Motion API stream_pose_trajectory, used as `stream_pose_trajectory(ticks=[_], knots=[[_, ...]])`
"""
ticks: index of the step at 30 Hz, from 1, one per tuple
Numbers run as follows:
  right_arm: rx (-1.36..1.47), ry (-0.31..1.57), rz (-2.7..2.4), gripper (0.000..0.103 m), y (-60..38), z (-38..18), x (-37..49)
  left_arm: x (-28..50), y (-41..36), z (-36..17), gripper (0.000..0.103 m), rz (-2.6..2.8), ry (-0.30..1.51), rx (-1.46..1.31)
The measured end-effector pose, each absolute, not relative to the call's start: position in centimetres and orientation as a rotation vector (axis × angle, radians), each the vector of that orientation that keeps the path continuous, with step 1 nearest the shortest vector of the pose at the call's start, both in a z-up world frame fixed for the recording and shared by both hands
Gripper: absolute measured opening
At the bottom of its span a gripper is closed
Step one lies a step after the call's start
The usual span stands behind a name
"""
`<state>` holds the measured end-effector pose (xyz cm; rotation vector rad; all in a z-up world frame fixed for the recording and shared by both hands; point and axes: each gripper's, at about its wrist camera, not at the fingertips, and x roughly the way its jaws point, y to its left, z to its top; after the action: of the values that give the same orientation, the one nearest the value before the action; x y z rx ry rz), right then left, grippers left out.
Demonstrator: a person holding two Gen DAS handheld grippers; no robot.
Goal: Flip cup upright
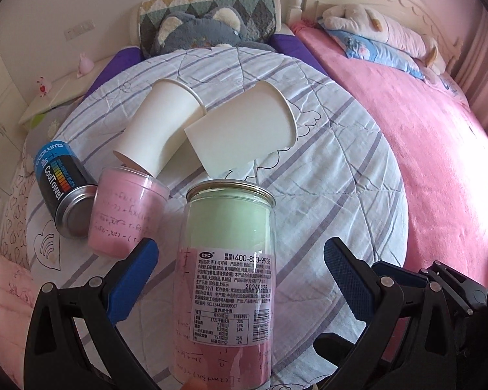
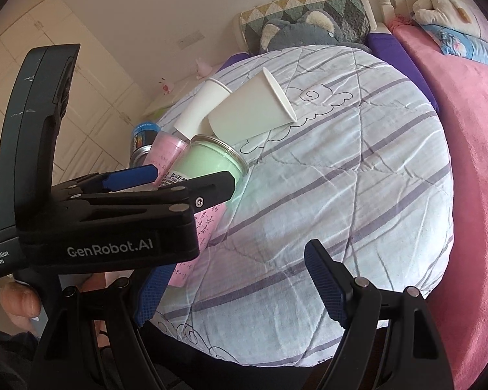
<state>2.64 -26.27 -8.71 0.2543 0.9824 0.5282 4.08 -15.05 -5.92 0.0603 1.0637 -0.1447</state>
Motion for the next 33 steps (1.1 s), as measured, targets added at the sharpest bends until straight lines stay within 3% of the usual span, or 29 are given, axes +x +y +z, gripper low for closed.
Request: stream_pose_trajectory(ticks=[5,14,33], knots=[[0.258,0.983,0.534,0.081,-26.2,-8.7,2.8,4.5,-14.9,-6.6,0.101,-0.152,1.079,0.046],[0.256,0.982,0.548,0.081,-25.8,-8.7,2.8,5.1,-14.3,-6.8,0.071,-0.167,1.087,0.03],[0.272,0.941,0.665,0.081,-22.5,-8.4,3.0,4.3,-11.6,-2.9,0.07,-0.183,0.878,-0.059]])
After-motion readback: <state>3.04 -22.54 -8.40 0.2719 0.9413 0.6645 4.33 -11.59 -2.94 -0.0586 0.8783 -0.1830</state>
